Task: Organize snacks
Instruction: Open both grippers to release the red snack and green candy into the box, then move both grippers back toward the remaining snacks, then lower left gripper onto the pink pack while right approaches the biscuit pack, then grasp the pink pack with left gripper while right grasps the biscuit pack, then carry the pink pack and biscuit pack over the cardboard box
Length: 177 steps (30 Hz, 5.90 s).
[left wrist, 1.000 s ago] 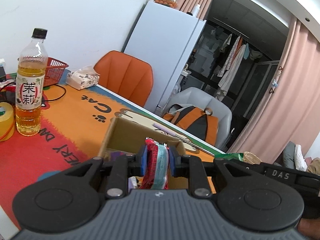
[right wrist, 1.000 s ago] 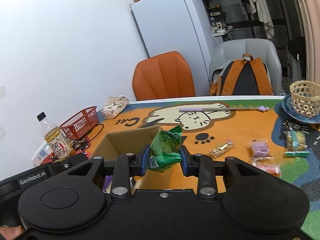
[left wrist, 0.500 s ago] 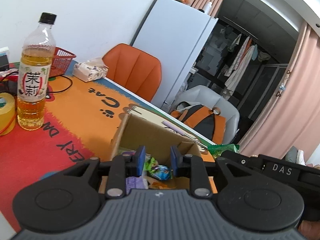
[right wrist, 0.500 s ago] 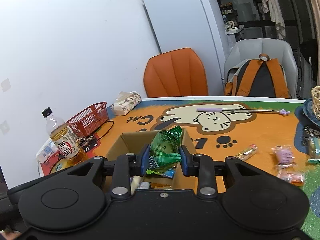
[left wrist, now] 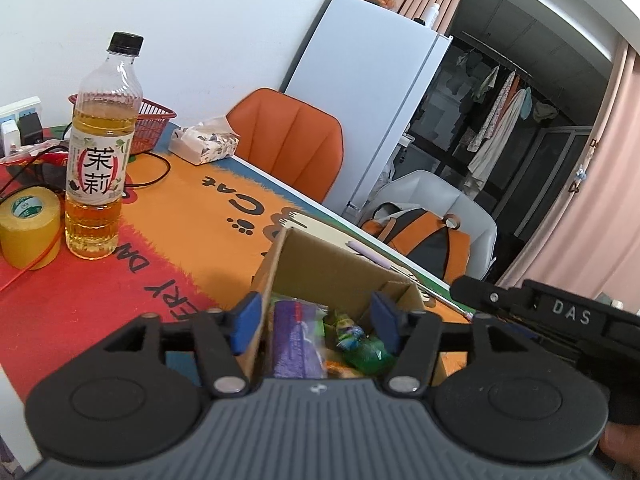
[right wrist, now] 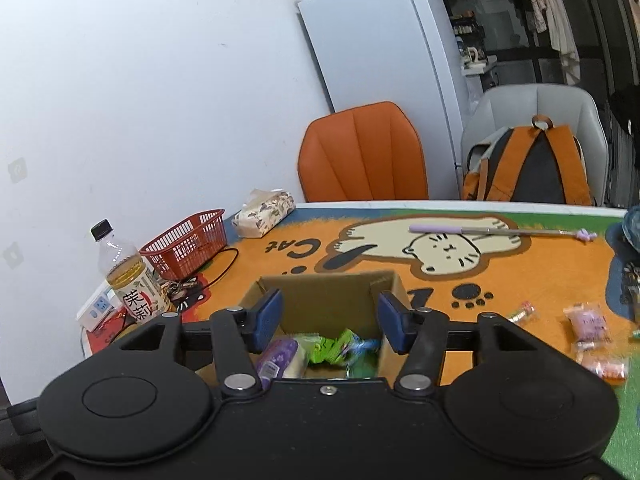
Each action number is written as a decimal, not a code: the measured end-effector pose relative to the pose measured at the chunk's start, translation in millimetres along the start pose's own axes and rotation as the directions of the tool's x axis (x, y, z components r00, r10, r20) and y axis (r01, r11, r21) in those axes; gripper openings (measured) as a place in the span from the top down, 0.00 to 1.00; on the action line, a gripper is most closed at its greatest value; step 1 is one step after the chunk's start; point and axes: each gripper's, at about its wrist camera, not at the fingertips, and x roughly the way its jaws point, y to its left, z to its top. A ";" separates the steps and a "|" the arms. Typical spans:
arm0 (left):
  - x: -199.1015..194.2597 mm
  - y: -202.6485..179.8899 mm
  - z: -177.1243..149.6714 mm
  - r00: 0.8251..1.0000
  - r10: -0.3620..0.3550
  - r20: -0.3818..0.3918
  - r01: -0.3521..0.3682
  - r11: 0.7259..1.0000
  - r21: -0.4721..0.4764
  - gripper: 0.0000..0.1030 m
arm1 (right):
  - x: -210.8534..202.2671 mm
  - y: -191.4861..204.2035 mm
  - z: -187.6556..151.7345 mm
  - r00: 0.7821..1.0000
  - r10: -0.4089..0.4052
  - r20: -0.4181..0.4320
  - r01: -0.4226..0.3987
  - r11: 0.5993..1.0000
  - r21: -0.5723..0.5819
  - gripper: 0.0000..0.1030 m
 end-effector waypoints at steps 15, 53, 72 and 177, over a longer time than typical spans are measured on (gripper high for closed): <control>-13.5 -40.4 -17.3 1.000 -0.021 -0.006 0.021 0.998 0.060 0.18 | -53.2 -57.6 -16.7 0.996 -0.087 -0.017 0.088 0.994 0.072 0.22; 35.3 -164.4 -68.7 0.987 -0.117 -0.109 0.136 0.971 0.199 0.12 | -118.5 -198.9 -34.7 0.965 -0.260 0.031 0.245 0.938 0.247 0.05; 97.0 -207.6 -88.1 0.980 -0.078 -0.182 0.121 0.963 0.240 0.13 | -88.3 -247.3 -27.9 0.966 -0.258 -0.006 0.250 0.930 0.269 0.11; 29.8 -146.8 -16.1 0.998 0.070 -0.007 -0.067 0.977 0.203 0.70 | -21.1 -121.5 9.0 0.999 -0.053 -0.002 0.053 0.998 -0.030 0.53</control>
